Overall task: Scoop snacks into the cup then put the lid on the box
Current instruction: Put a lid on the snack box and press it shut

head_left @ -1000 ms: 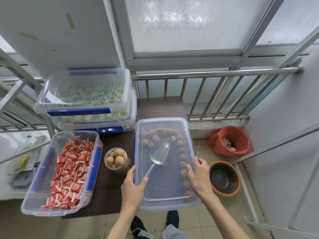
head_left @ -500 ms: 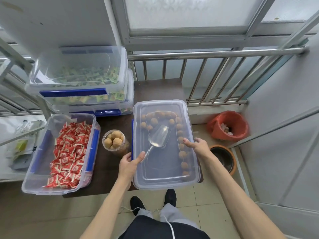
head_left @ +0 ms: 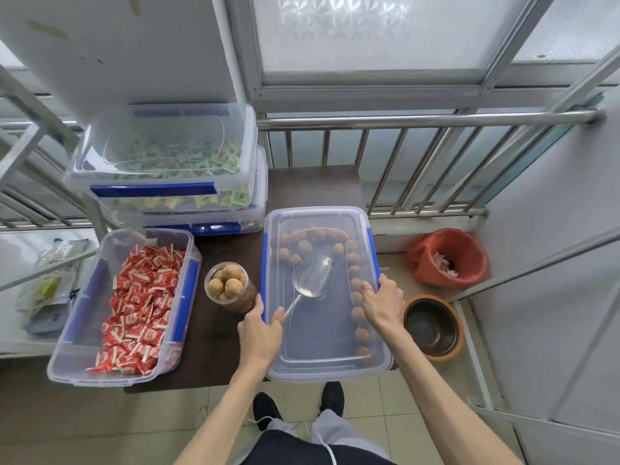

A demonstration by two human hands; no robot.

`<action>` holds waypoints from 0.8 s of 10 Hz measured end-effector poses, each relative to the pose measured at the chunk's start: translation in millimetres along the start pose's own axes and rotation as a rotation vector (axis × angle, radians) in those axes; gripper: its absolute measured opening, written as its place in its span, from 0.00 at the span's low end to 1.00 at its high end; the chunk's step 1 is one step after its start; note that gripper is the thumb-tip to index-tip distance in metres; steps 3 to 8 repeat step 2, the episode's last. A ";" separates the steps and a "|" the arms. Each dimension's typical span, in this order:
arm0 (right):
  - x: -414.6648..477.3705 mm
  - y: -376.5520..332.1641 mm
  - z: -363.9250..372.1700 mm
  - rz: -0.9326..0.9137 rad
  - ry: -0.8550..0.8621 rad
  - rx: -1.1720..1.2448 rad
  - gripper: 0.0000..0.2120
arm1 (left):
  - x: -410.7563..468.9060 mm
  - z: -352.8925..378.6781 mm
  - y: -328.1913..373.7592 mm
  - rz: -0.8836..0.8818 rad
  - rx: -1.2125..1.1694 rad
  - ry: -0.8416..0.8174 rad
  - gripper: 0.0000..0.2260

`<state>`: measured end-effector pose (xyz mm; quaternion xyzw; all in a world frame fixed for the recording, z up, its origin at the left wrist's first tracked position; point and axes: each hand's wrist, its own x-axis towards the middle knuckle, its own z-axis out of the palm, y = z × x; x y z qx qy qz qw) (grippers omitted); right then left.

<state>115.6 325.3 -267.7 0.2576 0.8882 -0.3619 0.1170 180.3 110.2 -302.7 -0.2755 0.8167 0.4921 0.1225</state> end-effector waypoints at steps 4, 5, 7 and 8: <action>-26.3 -51.8 -109.0 -0.322 -0.209 0.150 0.22 | -59.6 -78.0 92.4 0.324 -0.220 0.059 0.30; -26.3 -51.8 -109.0 -0.322 -0.209 0.150 0.22 | -59.6 -78.0 92.4 0.324 -0.220 0.059 0.30; -26.3 -51.8 -109.0 -0.322 -0.209 0.150 0.22 | -59.6 -78.0 92.4 0.324 -0.220 0.059 0.30; -26.3 -51.8 -109.0 -0.322 -0.209 0.150 0.22 | -59.6 -78.0 92.4 0.324 -0.220 0.059 0.30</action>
